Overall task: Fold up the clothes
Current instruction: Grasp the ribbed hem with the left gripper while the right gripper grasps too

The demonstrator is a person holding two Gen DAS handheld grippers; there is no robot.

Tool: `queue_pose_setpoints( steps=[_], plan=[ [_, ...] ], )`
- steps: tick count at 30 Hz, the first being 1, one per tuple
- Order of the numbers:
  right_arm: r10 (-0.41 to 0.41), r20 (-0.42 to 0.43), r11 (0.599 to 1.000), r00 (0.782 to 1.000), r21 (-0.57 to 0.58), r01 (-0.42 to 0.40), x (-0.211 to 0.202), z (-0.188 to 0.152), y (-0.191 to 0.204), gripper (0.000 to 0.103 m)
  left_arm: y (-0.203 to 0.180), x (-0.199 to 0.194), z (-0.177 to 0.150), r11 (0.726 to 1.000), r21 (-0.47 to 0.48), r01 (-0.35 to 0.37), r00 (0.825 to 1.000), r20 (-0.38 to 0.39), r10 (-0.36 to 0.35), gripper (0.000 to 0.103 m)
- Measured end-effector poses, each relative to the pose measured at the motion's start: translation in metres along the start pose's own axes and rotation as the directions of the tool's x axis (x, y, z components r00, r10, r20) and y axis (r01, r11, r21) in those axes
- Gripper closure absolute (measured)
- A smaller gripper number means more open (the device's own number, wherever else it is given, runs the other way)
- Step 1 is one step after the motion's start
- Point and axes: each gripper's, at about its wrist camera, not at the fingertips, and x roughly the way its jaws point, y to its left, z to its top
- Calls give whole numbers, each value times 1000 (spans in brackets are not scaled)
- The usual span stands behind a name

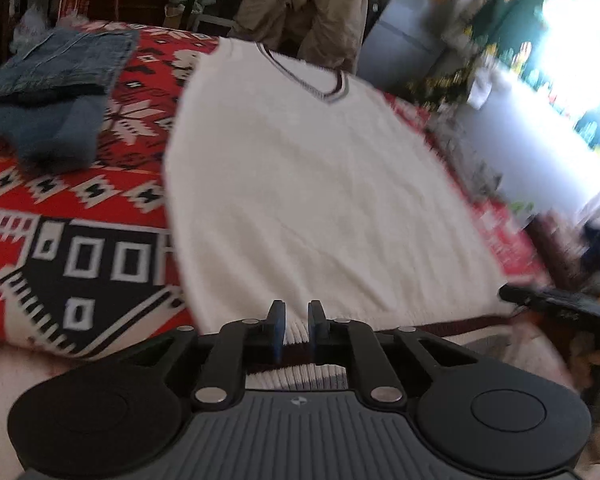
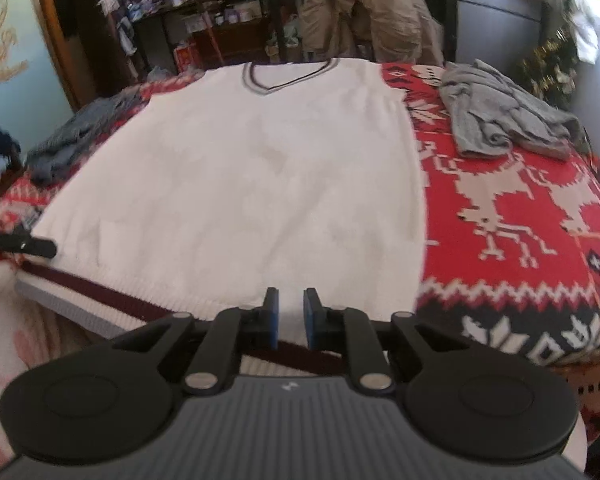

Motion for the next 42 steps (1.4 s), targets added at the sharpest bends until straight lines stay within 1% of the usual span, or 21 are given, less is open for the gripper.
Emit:
queue_pose_setpoints(
  steps=[2, 5, 7, 8, 10, 14, 17, 21, 22, 24, 25, 26, 29, 32, 33, 36, 38, 39, 40, 41, 42],
  plan=[
    [-4, 2, 999, 1000, 38, 4, -7, 1, -15, 85, 15, -13, 0, 998, -46, 34, 999, 14, -33, 77],
    [-11, 4, 995, 1000, 95, 10, -18, 1, -37, 84, 36, -21, -3, 991, -126, 49, 999, 11, -48, 75],
    [-15, 6, 991, 1000, 133, 14, -25, 2, -52, 84, 46, -20, -6, 983, -171, 65, 998, -9, -68, 74],
    [-18, 6, 989, 1000, 144, 17, -26, 2, -57, 84, 50, -20, -7, 978, -193, 73, 997, -18, -78, 71],
    [-21, 9, 987, 1000, 162, 20, -29, 1, -63, 84, 57, -16, -11, 969, -233, 87, 994, -37, -99, 70],
    [-10, 11, 983, 1000, 186, 7, -31, -2, -65, 84, 58, -5, -15, 966, -244, 84, 991, -84, -107, 70],
    [8, 9, 978, 1000, 206, -10, -31, -3, -66, 84, 55, 7, -17, 960, -256, 112, 984, -105, -143, 70],
    [42, -5, 969, 999, 242, -40, -32, -6, -72, 83, 54, 20, -17, 955, -274, 114, 983, -108, -148, 71],
    [51, -18, 964, 999, 262, -45, -31, -7, -75, 82, 54, 22, -17, 953, -280, 112, 983, -108, -147, 72],
    [41, -49, 958, 998, 285, -25, -28, -11, -81, 76, 54, 25, -16, 950, -291, 112, 984, -101, -147, 72],
    [52, -54, 952, 997, 303, -33, -26, -14, -84, 76, 54, 25, -17, 949, -294, 115, 984, -99, -150, 72],
    [65, -57, 946, 996, 323, -43, -24, -17, -87, 76, 55, 25, -17, 947, -298, 118, 983, -97, -153, 72],
    [177, -63, 901, 982, 411, -136, -14, -24, -98, 76, 55, 26, -17, 944, -306, 123, 983, -95, -159, 72],
    [255, -65, 863, 965, 465, -197, -1, -30, -103, 64, 54, 26, -17, 942, -311, 122, 983, -96, -159, 72],
    [273, -65, 853, 960, 479, -210, 4, -32, -103, 63, 54, 27, -17, 941, -314, 124, 982, -95, -161, 72],
    [327, -55, 817, 943, 519, -253, 15, -37, -103, 63, 56, 27, -18, 936, -328, 130, 981, -94, -169, 72],
    [370, -22, 782, 929, 548, -298, 20, -40, -103, 63, 55, 27, -18, 934, -333, 127, 981, -97, -168, 72],
    [385, -7, 765, 923, 561, -315, 23, -41, -103, 64, 53, 25, -17, 936, -325, 131, 980, -98, -171, 74],
    [400, 9, 749, 917, 574, -332, 25, -42, -103, 64, 52, 22, -16, 936, -323, 137, 981, -90, -175, 78],
    [413, 18, 735, 911, 584, -345, 26, -42, -102, 65, 51, 19, -15, 936, -320, 144, 981, -81, -178, 79],
    [423, 31, 724, 906, 590, -358, 26, -42, -102, 69, 50, 16, -14, 935, -320, 151, 981, -71, -182, 79]
  ],
)
